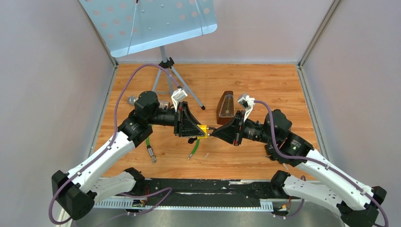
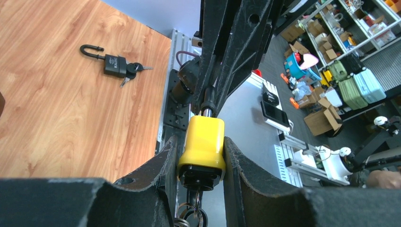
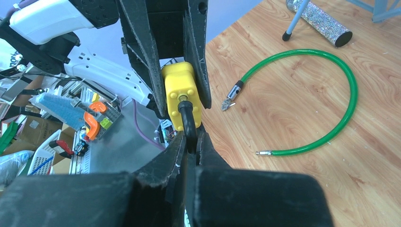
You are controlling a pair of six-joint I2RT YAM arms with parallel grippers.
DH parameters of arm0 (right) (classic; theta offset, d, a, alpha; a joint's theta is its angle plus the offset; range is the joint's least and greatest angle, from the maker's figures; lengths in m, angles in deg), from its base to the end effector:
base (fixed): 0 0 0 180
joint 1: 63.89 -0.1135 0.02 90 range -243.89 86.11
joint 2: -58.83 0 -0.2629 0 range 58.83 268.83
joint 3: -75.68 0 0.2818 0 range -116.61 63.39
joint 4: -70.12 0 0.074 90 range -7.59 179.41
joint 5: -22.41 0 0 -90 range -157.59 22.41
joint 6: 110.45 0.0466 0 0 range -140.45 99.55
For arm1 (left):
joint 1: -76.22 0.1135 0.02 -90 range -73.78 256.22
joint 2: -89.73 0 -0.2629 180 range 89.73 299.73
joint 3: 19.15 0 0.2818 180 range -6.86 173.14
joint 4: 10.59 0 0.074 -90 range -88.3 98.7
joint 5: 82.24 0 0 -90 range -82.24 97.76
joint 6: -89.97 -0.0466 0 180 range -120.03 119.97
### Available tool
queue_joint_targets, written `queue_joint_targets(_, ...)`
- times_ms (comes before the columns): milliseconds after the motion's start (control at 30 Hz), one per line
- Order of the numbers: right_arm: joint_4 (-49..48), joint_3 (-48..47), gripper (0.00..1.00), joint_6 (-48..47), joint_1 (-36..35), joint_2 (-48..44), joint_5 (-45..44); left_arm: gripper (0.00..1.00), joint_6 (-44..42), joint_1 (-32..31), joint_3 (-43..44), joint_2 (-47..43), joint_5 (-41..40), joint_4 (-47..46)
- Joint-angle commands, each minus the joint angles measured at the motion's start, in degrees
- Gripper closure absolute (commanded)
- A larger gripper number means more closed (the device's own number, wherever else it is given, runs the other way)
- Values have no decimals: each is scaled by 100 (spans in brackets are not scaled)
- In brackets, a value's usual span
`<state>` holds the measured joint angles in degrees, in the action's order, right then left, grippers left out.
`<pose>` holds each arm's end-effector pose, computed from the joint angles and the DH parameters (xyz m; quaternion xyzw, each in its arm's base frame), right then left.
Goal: Lock with the key
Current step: Lock the lock.
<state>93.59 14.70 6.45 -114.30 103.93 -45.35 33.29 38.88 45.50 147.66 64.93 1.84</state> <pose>0.1276 0.1820 0.3614 -0.2748 0.6969 0.5171 0.4141 0.1822 -0.1883 0.3594 0.3437 0.6394 -0.6302 0.2756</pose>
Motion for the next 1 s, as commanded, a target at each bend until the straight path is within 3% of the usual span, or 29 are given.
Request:
queue_joint_targets(0,-556,-71,100,41,-21,371,145,100,262,-115,-6,10,187,-833)
queue_joint_targets(700,-1496,-21,100,385,-354,1200,443,100,420,-360,-208,270,-12,-1407)
queue_joint_targets(967,-762,11,100,662,-348,622,-863,100,342,-357,-169,61,-519,-986)
